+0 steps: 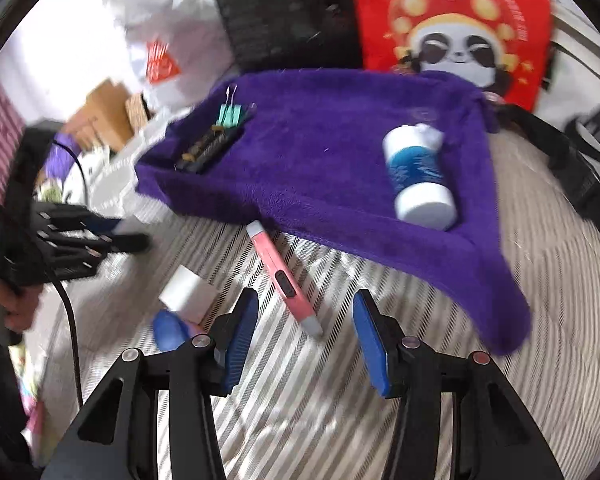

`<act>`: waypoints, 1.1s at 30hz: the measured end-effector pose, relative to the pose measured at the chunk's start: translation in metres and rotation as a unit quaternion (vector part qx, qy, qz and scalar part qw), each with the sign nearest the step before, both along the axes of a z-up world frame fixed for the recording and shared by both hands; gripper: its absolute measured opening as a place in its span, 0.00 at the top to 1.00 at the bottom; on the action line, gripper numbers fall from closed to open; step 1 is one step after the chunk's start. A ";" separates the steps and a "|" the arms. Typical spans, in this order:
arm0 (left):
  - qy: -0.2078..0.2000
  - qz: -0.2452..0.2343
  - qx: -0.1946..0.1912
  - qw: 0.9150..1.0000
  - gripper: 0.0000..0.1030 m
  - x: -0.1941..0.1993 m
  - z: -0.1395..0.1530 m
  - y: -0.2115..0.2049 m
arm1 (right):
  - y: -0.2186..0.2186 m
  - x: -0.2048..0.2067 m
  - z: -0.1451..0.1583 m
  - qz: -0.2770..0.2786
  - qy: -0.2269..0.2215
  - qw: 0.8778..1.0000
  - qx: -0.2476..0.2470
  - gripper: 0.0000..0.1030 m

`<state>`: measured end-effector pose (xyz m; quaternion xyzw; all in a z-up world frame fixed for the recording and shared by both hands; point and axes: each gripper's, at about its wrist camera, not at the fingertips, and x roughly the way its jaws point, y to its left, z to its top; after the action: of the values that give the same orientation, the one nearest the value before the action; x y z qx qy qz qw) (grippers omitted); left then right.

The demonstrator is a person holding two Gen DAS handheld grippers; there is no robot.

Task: Organize rigid objects
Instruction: 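Grasp a white tape roll with the left tool while the right tool grasps the pink pen, then lift the tape roll and pink pen with both tools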

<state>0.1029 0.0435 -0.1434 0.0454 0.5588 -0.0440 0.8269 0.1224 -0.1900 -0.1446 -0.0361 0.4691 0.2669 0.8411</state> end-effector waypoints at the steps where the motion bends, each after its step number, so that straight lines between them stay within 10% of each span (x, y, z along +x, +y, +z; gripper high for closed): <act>1: -0.001 0.002 -0.004 1.000 0.74 -0.002 0.000 0.002 | 0.005 0.002 -0.003 0.011 -0.004 1.000 -0.006 0.51; 12: -0.008 0.018 -0.035 0.999 0.74 -0.018 0.004 0.037 | 0.028 0.007 -0.012 0.047 -0.032 0.997 -0.054 0.87; 33: -0.030 0.035 -0.041 0.998 0.74 -0.017 -0.002 0.017 | 0.015 -0.035 -0.012 0.002 -0.022 0.995 -0.092 0.88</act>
<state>0.0863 0.0604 -0.1453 -0.0063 0.5325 -0.0365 0.8456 0.0871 -0.1751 -0.1565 -0.1206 0.4730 0.2236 0.8437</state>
